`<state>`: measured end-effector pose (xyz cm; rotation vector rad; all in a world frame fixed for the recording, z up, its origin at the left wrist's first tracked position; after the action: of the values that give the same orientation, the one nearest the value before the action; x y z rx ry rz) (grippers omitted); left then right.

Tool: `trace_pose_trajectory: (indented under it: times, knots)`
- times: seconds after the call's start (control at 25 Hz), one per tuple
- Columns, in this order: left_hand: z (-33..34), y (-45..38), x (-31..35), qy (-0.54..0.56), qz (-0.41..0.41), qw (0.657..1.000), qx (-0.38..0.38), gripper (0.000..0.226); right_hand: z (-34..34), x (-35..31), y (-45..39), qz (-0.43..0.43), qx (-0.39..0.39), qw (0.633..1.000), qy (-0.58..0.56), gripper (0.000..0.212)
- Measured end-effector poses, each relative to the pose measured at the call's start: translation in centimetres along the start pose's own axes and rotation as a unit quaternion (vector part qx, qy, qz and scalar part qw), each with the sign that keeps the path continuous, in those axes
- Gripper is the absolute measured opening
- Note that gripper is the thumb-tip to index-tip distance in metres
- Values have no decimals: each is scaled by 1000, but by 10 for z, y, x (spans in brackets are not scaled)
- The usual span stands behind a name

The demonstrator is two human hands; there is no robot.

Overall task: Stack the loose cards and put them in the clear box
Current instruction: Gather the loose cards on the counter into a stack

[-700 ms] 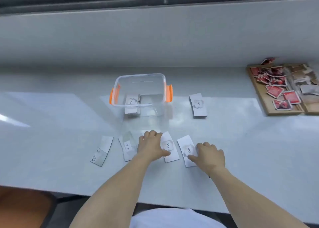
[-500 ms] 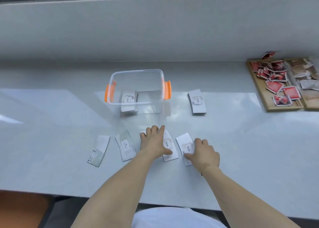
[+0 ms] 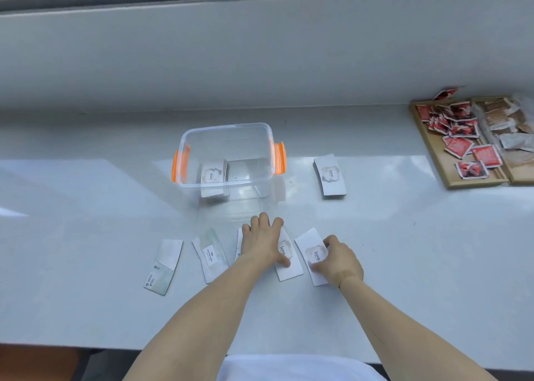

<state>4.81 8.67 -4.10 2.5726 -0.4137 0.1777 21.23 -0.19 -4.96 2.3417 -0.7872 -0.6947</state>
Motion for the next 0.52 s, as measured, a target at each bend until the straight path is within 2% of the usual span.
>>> trace_pose_trajectory:
  times: [0.12,0.2,0.28,0.4,0.52]
  knots:
    - [-8,-2,0,30,20,999,3,66,-2,-4,-2,-24,-18,999,-13,32]
    - [-9,0,-3,123,34,992,-20,47,-4,-6,-1,-58,-25,995,-71,26]
    - [-7,5,-4,234,49,969,-66,33,-6,-5,2,-94,-30,987,-123,25]
    - [-3,16,-4,322,60,942,-79,21,-4,-4,14,-133,-48,975,-170,22]
    - [2,23,-7,387,22,919,-66,16,0,-13,25,-161,-78,965,-189,17]
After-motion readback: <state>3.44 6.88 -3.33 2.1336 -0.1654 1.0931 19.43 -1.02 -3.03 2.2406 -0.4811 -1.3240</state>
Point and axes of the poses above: each hand's wrist, its own y-axis away from the middle knuckle, its own z-axis out of the palm, x = y × z, the point moved 7 cm from there along -y, towards the middle knuckle, and after that the axes turned 5 degrees about y, right-handed, at the moved point
